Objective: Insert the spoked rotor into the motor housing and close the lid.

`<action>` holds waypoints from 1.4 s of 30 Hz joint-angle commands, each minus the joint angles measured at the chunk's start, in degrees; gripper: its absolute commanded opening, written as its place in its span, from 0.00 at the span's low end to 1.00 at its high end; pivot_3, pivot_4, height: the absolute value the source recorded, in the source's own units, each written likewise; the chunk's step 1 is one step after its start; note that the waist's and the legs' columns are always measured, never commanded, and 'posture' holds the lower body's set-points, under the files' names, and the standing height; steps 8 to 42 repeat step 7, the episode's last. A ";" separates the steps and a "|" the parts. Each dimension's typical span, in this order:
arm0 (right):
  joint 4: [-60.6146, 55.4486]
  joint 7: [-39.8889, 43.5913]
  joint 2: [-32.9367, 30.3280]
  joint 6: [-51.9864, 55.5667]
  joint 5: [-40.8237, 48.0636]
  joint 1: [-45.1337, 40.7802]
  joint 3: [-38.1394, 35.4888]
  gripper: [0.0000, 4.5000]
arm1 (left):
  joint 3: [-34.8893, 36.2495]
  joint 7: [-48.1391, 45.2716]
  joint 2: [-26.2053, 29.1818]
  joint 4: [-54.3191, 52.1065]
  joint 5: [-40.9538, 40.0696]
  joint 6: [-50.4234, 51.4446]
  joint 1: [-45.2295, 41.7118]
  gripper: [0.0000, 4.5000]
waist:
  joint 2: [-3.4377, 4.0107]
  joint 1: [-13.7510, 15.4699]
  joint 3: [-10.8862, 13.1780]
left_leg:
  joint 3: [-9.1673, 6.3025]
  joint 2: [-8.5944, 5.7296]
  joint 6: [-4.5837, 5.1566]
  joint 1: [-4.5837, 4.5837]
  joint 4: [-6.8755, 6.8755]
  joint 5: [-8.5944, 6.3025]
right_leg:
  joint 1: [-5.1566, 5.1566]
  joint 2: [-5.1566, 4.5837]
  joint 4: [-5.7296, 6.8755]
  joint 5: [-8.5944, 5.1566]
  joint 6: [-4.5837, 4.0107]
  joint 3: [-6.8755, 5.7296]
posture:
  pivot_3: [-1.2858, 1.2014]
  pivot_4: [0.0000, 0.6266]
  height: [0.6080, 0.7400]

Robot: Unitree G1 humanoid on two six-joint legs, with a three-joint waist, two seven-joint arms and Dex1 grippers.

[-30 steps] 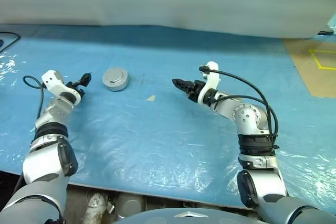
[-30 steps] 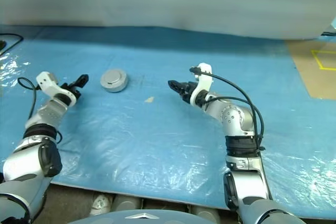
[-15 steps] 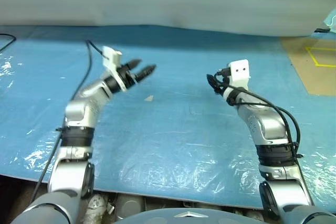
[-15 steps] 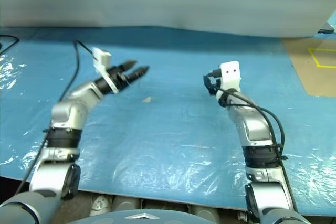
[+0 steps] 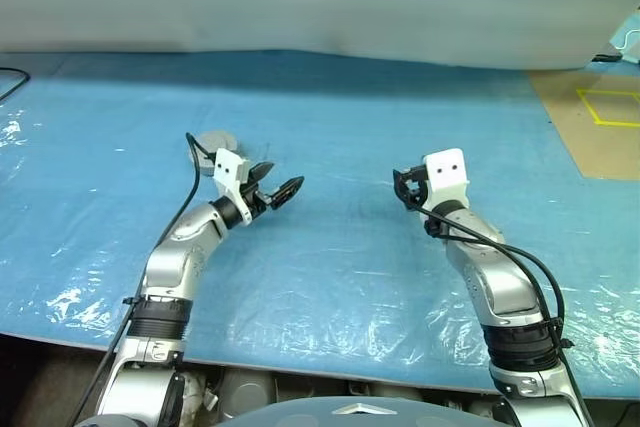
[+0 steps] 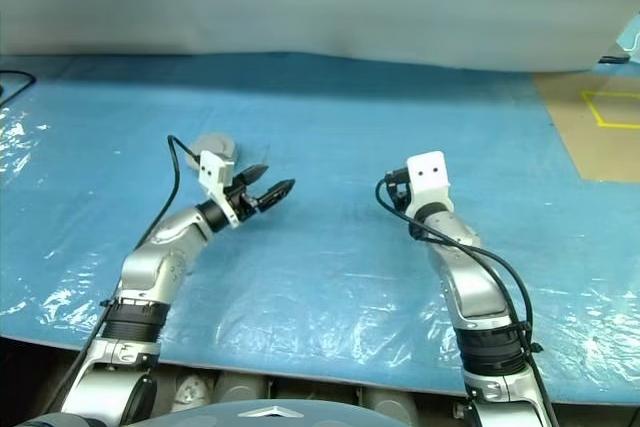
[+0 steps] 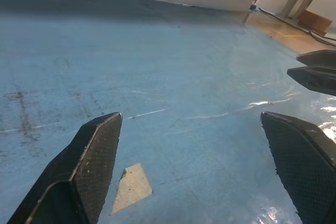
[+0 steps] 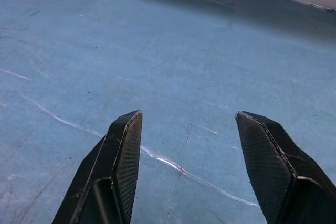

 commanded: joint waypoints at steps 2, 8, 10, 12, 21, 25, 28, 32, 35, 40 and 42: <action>1.32 -0.18 0.15 -1.95 -1.73 -3.04 -1.14 0.65 | 0.57 0.01 -0.80 -0.05 0.44 -3.21 -1.22 0.99 | 0.01 -0.01 0.00 | 0.01 0.00 0.00 0.00 -0.01 0.00 | -0.01 0.02 0.00 0.00 0.00 0.00 | 0.52 0.24 1.00; 2.17 -0.02 0.78 -2.47 -2.41 -3.63 -1.00 0.65 | 0.56 -0.89 -0.37 1.14 0.98 -4.60 -0.99 0.99 | 0.01 -0.01 0.00 | 0.00 -0.03 -0.01 -0.03 -0.10 0.00 | -0.04 0.03 0.02 0.01 0.00 0.00 | 0.52 0.24 1.00; 2.17 -0.02 0.78 -2.47 -2.41 -3.63 -1.00 0.65 | 0.56 -0.89 -0.37 1.14 0.98 -4.60 -0.99 0.99 | 0.01 -0.01 0.00 | 0.00 -0.03 -0.01 -0.03 -0.10 0.00 | -0.04 0.03 0.02 0.01 0.00 0.00 | 0.52 0.24 1.00; 2.17 -0.02 0.78 -2.47 -2.41 -3.63 -1.00 0.65 | 0.56 -0.89 -0.37 1.14 0.98 -4.60 -0.99 0.99 | 0.01 -0.01 0.00 | 0.00 -0.03 -0.01 -0.03 -0.10 0.00 | -0.04 0.03 0.02 0.01 0.00 0.00 | 0.52 0.24 1.00; 2.17 -0.02 0.78 -2.47 -2.41 -3.63 -1.00 0.65 | 0.56 -0.89 -0.37 1.14 0.98 -4.60 -0.99 0.99 | 0.01 -0.01 0.00 | 0.00 -0.03 -0.01 -0.03 -0.10 0.00 | -0.04 0.03 0.02 0.01 0.00 0.00 | 0.52 0.24 1.00; 2.17 -0.02 0.78 -2.47 -2.41 -3.63 -1.00 0.65 | 0.56 -0.89 -0.37 1.14 0.98 -4.60 -0.99 0.99 | 0.01 -0.01 0.00 | 0.00 -0.03 -0.01 -0.03 -0.10 0.00 | -0.04 0.03 0.02 0.01 0.00 0.00 | 0.52 0.24 1.00; 2.17 -0.02 0.78 -2.47 -2.41 -3.63 -1.00 0.65 | 0.56 -0.89 -0.37 1.14 0.98 -4.60 -0.99 0.99 | 0.01 -0.01 0.00 | 0.00 -0.03 -0.01 -0.03 -0.10 0.00 | -0.04 0.03 0.02 0.01 0.00 0.00 | 0.52 0.24 1.00; 2.17 -0.02 0.78 -2.47 -2.41 -3.63 -1.00 0.65 | 0.56 -0.89 -0.37 1.14 0.98 -4.60 -0.99 0.99 | 0.01 -0.01 0.00 | 0.00 -0.03 -0.01 -0.03 -0.10 0.00 | -0.04 0.03 0.02 0.01 0.00 0.00 | 0.52 0.24 1.00; 2.17 -0.02 0.78 -2.47 -2.41 -3.63 -1.00 0.65 | 0.56 -0.89 -0.37 1.14 0.98 -4.60 -0.99 0.99 | 0.01 -0.01 0.00 | 0.00 -0.03 -0.01 -0.03 -0.10 0.00 | -0.04 0.03 0.02 0.01 0.00 0.00 | 0.52 0.24 1.00; 2.17 -0.02 0.78 -2.47 -2.41 -3.63 -1.00 0.65 | 0.56 -0.89 -0.37 1.14 0.98 -4.60 -0.99 0.99 | 0.01 -0.01 0.00 | 0.00 -0.03 -0.01 -0.03 -0.10 0.00 | -0.04 0.03 0.02 0.01 0.00 0.00 | 0.52 0.24 1.00; 2.17 -0.02 0.78 -2.47 -2.41 -3.63 -1.00 0.65 | 0.56 -0.89 -0.37 1.14 0.98 -4.60 -0.99 0.99 | 0.01 -0.01 0.00 | 0.00 -0.03 -0.01 -0.03 -0.10 0.00 | -0.04 0.03 0.02 0.01 0.00 0.00 | 0.52 0.24 1.00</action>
